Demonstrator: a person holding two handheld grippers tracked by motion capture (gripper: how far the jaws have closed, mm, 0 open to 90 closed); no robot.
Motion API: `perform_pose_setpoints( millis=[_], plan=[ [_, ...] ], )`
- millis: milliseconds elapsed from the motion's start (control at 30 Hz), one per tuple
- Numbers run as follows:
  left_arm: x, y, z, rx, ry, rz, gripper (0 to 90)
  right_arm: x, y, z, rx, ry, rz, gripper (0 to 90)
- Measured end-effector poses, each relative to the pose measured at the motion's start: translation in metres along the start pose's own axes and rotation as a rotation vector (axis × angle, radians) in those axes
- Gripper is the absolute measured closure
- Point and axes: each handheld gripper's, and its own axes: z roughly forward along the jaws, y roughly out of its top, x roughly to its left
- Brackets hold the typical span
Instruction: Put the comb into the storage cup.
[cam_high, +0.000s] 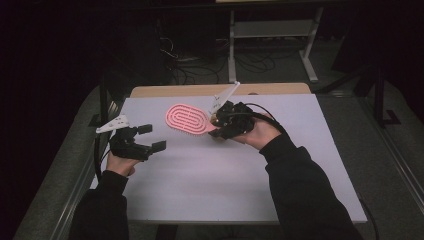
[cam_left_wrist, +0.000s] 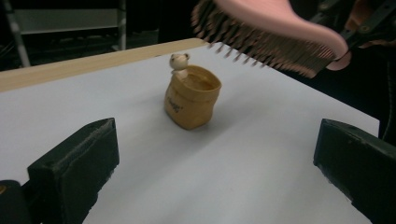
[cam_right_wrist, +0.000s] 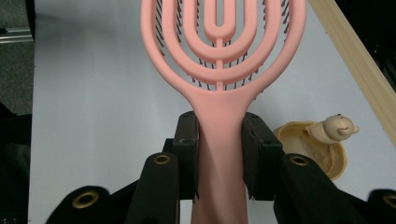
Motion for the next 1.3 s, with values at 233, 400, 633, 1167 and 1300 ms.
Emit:
perform_pose_setpoints(
  millis=[233, 400, 633, 1167, 1300],
  plan=[
    [-0.004, 0.011, 0.015, 0.004, -0.05, -0.005, 0.2, -0.001, 0.003, 0.003, -0.008, -0.003, -0.008, 68.5],
    [-0.009, 0.02, 0.024, 0.021, -0.078, -0.005, 0.2, -0.001, 0.003, 0.002, -0.016, -0.01, -0.007, 68.5],
    [-0.016, 0.032, 0.037, 0.04, -0.118, 0.004, 0.3, 0.0, 0.003, 0.002, -0.014, -0.01, -0.012, 68.5],
    [-0.008, 0.043, 0.044, 0.024, -0.164, -0.071, 8.0, 0.004, 0.002, 0.003, -0.024, -0.05, -0.029, 68.6],
    [-0.005, 0.044, 0.043, 0.008, -0.188, -0.102, 14.5, 0.005, 0.001, 0.005, -0.02, -0.067, -0.037, 68.6]
  ],
)
